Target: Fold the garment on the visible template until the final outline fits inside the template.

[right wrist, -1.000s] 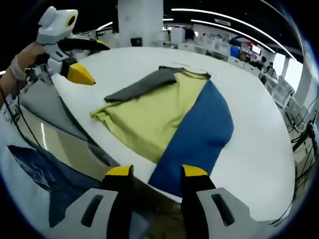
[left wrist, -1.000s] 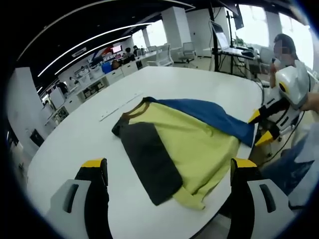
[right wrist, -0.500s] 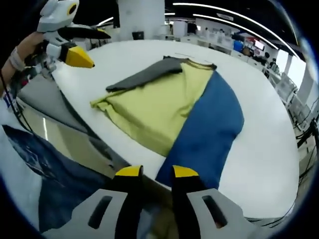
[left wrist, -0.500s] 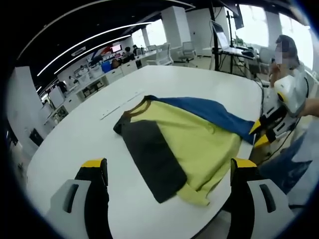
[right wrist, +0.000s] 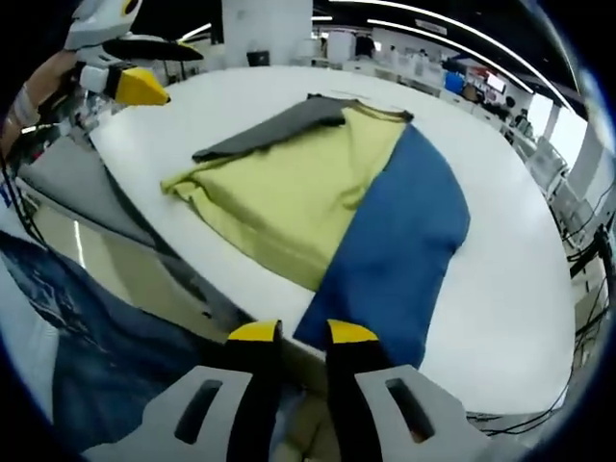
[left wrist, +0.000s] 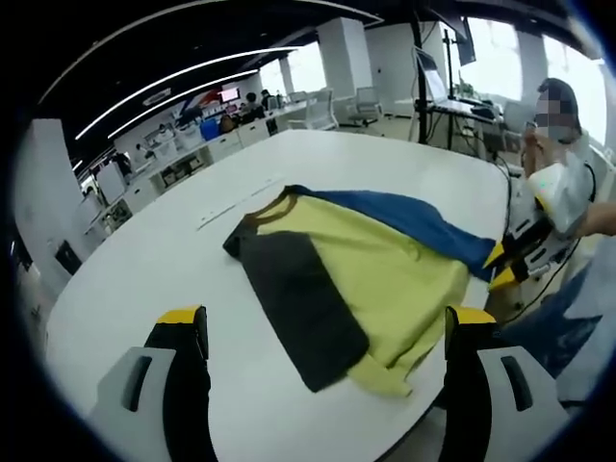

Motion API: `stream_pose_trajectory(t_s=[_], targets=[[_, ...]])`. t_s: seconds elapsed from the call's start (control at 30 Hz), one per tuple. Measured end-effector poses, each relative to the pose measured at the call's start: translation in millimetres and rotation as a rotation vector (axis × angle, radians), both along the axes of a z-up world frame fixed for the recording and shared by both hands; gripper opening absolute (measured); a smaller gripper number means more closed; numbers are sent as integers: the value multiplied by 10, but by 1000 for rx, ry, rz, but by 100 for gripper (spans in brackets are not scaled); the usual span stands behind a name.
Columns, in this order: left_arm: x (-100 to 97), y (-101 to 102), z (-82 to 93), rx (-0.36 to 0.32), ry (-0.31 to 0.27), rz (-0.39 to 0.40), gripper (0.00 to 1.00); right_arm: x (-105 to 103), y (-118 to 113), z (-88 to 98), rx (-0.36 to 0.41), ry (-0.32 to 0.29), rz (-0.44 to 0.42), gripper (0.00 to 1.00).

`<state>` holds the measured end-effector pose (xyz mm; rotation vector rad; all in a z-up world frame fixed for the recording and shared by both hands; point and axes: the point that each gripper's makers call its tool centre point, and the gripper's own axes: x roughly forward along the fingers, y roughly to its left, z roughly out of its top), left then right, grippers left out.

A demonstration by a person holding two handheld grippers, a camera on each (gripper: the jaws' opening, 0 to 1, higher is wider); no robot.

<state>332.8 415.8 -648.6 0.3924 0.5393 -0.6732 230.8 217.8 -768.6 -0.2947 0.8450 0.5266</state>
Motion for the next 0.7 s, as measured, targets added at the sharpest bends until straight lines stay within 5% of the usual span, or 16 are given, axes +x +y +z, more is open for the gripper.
stream_pose_trajectory(t_s=[0.13, 0.37, 0.53, 0.7], targets=[[-13, -10, -15, -11, 8, 5, 99, -4, 19, -6, -68, -3, 65, 20], [-46, -21, -10, -55, 14, 14, 99, 5, 4, -14, -60, 8, 65, 19], [-4, -1, -4, -48, 13, 38, 99, 125, -122, -13, -156, -31, 100, 4], [6, -99, -19, -43, 19, 35, 99, 99, -112, -3, -141, -27, 148, 4]])
